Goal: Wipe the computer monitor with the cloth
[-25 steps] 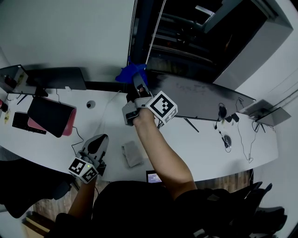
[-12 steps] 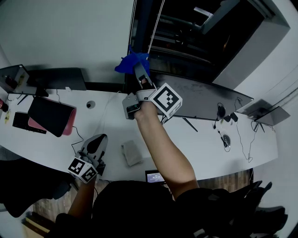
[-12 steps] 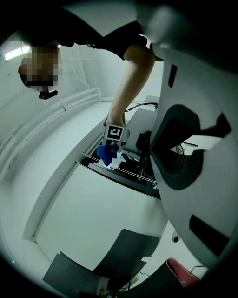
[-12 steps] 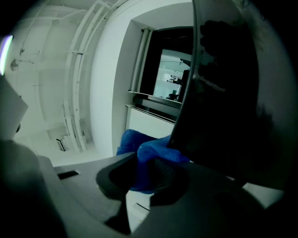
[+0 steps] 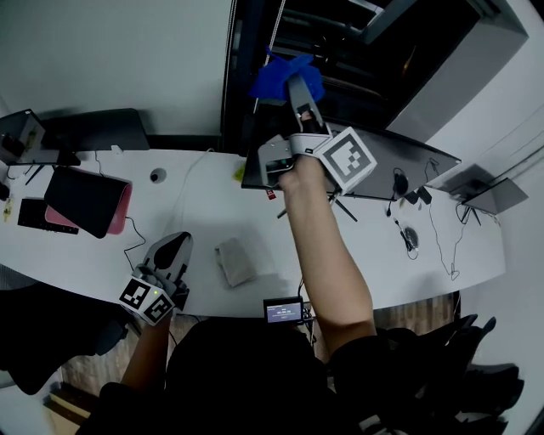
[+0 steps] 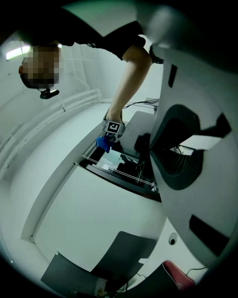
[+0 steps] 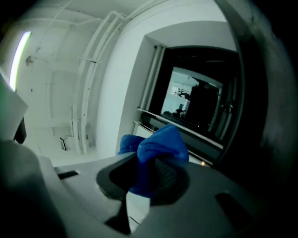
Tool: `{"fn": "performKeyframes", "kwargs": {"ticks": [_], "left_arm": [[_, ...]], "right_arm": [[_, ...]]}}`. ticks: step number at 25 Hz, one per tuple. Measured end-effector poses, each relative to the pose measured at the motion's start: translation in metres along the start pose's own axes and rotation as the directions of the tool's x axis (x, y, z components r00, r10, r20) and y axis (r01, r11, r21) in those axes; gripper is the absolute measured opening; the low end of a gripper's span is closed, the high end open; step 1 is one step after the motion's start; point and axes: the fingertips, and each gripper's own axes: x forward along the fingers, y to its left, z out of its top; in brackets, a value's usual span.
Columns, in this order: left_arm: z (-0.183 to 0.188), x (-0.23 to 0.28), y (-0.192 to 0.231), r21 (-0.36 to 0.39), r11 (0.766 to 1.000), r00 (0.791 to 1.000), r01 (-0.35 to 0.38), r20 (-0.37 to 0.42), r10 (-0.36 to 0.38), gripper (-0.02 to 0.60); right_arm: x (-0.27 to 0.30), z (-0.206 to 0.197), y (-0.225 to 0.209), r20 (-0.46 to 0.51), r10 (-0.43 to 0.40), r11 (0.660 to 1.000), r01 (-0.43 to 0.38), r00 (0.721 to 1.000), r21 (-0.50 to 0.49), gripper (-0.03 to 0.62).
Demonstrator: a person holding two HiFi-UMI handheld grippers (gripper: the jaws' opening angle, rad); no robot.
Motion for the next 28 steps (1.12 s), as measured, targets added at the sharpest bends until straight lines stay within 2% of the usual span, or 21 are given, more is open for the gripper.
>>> {"fn": "performKeyframes", "kwargs": {"ticks": [5,8,10,12,14,16,19,21,25,27,28], "left_arm": [[-0.002,0.015,-0.006,0.001,0.999,0.999,0.039,-0.008,-0.039,-0.005],[0.006,0.030,-0.013,0.020,0.997,0.997,0.073,0.003,-0.073,-0.005],[0.011,0.042,-0.019,0.030,0.995,0.995,0.097,0.005,-0.097,-0.005],[0.013,0.053,-0.027,0.035,0.992,0.993,0.121,0.001,-0.121,-0.005],[0.014,0.064,-0.034,0.038,0.989,0.990,0.143,-0.003,-0.143,-0.005],[0.015,0.072,-0.042,0.043,0.986,0.987,0.162,-0.002,-0.162,-0.005],[0.016,0.078,-0.060,0.063,0.981,0.982,0.186,0.008,-0.186,-0.005],[0.016,0.080,-0.072,0.080,0.977,0.980,0.197,0.008,-0.198,-0.005],[0.009,0.081,-0.097,0.088,0.973,0.977,0.214,-0.010,-0.214,-0.005],[0.002,0.078,-0.110,0.099,0.972,0.977,0.215,-0.021,-0.214,-0.005],[-0.001,0.075,-0.117,0.109,0.971,0.977,0.215,-0.026,-0.213,-0.005]], "right_arm": [[-0.042,0.060,0.011,0.001,0.041,0.971,-0.040,0.999,-0.234,0.063],[-0.078,0.082,0.015,-0.004,0.030,0.925,-0.029,1.000,-0.379,0.063],[-0.104,0.094,0.020,-0.021,-0.005,0.850,-0.007,1.000,-0.527,0.063],[-0.129,0.101,0.028,-0.050,-0.051,0.728,0.003,0.997,-0.686,0.063],[-0.153,0.100,0.034,-0.082,-0.098,0.599,-0.007,0.992,-0.800,0.063],[-0.178,0.096,0.037,-0.102,-0.143,0.497,-0.018,0.984,-0.867,0.063],[-0.217,0.089,0.032,-0.095,-0.211,0.389,-0.006,0.973,-0.921,0.063],[-0.242,0.083,0.026,-0.077,-0.251,0.341,0.014,0.965,-0.940,0.063],[-0.287,0.060,0.017,-0.084,-0.297,0.313,0.014,0.951,-0.950,0.063],[-0.311,0.045,0.010,-0.093,-0.343,0.285,0.009,0.935,-0.959,0.063],[-0.324,0.039,0.008,-0.095,-0.362,0.282,0.012,0.927,-0.959,0.063]]}}
